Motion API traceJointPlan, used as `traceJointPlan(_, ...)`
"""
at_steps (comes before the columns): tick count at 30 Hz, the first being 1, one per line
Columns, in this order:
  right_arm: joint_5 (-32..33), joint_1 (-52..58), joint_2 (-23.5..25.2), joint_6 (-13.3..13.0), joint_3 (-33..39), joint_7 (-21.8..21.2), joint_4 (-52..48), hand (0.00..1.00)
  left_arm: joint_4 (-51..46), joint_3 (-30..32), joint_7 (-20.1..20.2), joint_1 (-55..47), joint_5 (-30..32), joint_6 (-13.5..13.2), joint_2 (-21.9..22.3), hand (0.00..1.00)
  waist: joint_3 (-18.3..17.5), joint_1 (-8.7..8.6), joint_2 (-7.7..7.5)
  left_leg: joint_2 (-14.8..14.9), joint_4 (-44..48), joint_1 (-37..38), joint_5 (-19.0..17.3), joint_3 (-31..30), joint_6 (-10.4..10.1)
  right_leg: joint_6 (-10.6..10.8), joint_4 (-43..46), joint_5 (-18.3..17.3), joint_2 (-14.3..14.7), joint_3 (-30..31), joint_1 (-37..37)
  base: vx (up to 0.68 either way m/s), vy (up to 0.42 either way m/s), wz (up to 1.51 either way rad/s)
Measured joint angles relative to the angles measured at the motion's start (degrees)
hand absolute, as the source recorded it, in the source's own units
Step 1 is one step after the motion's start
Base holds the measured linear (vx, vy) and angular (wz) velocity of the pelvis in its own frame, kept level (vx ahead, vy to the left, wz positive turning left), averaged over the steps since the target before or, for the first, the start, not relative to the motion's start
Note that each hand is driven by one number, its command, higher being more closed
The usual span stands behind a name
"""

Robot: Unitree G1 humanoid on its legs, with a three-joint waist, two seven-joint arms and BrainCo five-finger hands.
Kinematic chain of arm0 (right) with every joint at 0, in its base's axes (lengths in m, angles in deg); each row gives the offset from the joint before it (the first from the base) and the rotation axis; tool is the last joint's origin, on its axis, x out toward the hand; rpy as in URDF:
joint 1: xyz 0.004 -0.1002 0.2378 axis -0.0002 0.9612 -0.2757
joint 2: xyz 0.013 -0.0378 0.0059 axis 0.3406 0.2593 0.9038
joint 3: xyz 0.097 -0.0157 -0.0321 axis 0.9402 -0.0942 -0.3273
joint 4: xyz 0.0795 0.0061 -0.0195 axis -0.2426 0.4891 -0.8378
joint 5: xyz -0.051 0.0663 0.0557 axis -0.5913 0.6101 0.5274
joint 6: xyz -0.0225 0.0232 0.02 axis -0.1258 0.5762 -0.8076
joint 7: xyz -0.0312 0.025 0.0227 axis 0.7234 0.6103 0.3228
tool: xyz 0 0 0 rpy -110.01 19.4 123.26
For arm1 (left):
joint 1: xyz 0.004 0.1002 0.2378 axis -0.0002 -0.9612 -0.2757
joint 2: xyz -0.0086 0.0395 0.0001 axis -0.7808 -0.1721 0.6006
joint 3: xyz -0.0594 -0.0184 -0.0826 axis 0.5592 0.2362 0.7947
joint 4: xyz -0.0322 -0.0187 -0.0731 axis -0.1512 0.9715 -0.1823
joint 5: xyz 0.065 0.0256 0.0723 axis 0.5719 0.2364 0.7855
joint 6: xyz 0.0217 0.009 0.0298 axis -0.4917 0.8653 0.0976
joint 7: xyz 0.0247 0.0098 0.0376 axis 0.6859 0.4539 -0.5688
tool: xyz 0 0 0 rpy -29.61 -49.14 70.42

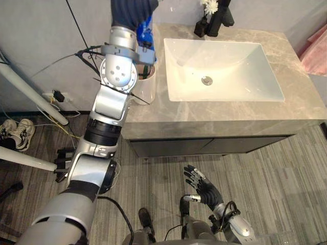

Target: Organize washtable

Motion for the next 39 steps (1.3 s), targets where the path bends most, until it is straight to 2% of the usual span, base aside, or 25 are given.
traceJointPlan(7,0.5,0.3,0.1,-0.2,1.3,1.2,0.2,0.00,1.2,0.1,-0.8,0.0,0.0,0.0,-0.3,1.00,0.7,-0.08,-1.30,-0.2,0.8,-0.7,-0.5,0.2,0.6,0.1,0.0,0.3,-0.3,0.5,-0.5,-0.01,-0.005,-0.02)
traceJointPlan(13,0.5,1.0,0.1,-1.2,2.9,1.2,0.2,0.00,1.5,2.2,-0.9,0.0,0.1,0.0,-0.3,1.00,0.7,-0.14,-1.34,-0.2,0.8,-1.1,-0.4,0.4,0.6,0.1,0.0,0.3,-0.3,0.6,-1.0,0.00,-0.017,-0.01)
traceJointPlan(39,0.5,2.2,0.0,-1.3,2.7,1.0,0.2,0.00,2.1,2.2,-0.6,-4.7,0.1,0.0,1.4,1.00,0.8,-0.32,-1.45,-0.3,1.3,-0.6,-0.5,0.0,0.6,0.2,0.0,0.4,-0.5,0.1,0.0,0.00,-0.007,0.01)
